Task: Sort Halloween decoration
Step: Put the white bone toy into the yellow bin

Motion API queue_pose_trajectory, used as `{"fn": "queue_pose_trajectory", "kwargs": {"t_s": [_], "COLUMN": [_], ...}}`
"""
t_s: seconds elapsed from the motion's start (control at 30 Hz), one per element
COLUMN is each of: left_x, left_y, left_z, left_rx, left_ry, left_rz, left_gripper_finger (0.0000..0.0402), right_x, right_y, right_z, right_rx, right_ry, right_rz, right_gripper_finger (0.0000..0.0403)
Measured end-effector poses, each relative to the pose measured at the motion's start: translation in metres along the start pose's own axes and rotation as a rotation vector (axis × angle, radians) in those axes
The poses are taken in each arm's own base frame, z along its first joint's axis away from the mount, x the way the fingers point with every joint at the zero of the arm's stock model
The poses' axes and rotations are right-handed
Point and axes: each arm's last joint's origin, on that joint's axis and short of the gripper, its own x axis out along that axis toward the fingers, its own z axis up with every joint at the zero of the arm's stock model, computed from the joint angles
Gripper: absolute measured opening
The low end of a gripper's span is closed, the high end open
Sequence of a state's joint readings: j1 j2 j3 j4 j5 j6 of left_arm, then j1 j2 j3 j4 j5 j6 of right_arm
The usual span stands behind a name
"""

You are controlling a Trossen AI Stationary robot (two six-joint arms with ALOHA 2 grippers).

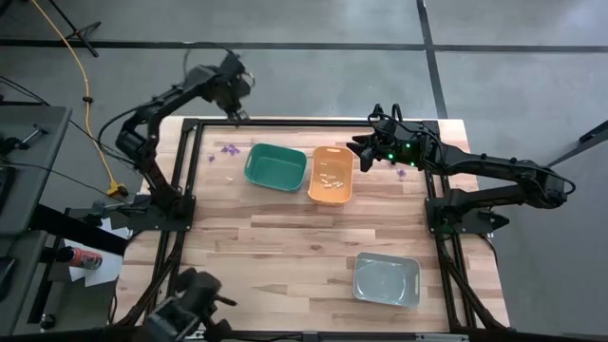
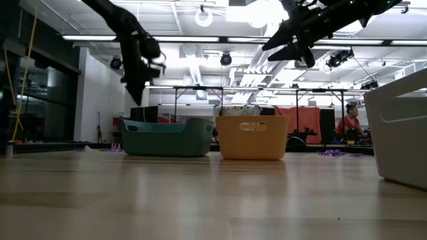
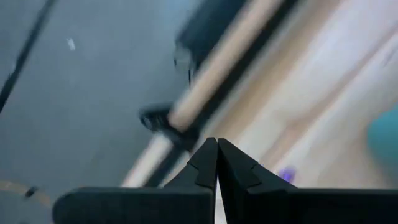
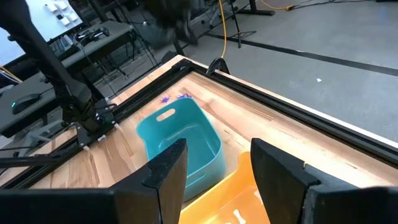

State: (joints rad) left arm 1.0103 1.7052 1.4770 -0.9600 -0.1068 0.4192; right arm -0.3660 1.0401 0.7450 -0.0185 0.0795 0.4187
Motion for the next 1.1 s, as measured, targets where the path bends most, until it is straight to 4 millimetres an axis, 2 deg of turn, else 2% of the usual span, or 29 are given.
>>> {"fn": "queue_pose_trajectory", "kwargs": {"t_s": [0.17, 0.33, 0.47, 0.6, 0.73, 0.83, 0.97, 1.1], "left_x": [-0.026, -0.036, -0.037, -0.041, -0.049, -0.057, -0.066, -0.075], "left_y": [0.011, 0.005, -0.025, -0.069, -0.121, -0.151, -0.169, -0.168], "left_z": [-0.007, -0.023, -0.039, -0.064, -0.100, -0.129, -0.151, -0.145], "left_rx": [-0.115, -0.272, -0.275, -0.222, -0.139, -0.057, 0.094, 0.113], "left_ry": [-0.099, -0.046, -0.069, -0.147, -0.191, -0.194, -0.254, -0.306], "left_rz": [0.004, -0.107, -0.321, -0.445, -0.520, -0.566, -0.473, -0.362], "left_gripper_finger": [0.0001, 0.0000, 0.0000, 0.0000, 0.0000, 0.0000, 0.0000, 0.0000], "right_x": [0.000, 0.000, 0.000, 0.000, 0.000, 0.000, 0.000, 0.000], "right_y": [0.000, 0.000, 0.000, 0.000, 0.000, 0.000, 0.000, 0.000], "right_z": [0.000, 0.000, 0.000, 0.000, 0.000, 0.000, 0.000, 0.000], "right_rx": [-0.013, -0.026, -0.026, -0.026, -0.026, -0.026, -0.027, -0.035], "right_ry": [0.000, 0.000, 0.001, 0.001, 0.000, 0.000, 0.001, 0.001], "right_rz": [0.000, 0.000, 0.000, 0.000, 0.000, 0.000, 0.000, 0.000], "right_gripper_finger": [0.0171, 0.0171, 0.0171, 0.0171, 0.0171, 0.0171, 0.0171, 0.0171]}}
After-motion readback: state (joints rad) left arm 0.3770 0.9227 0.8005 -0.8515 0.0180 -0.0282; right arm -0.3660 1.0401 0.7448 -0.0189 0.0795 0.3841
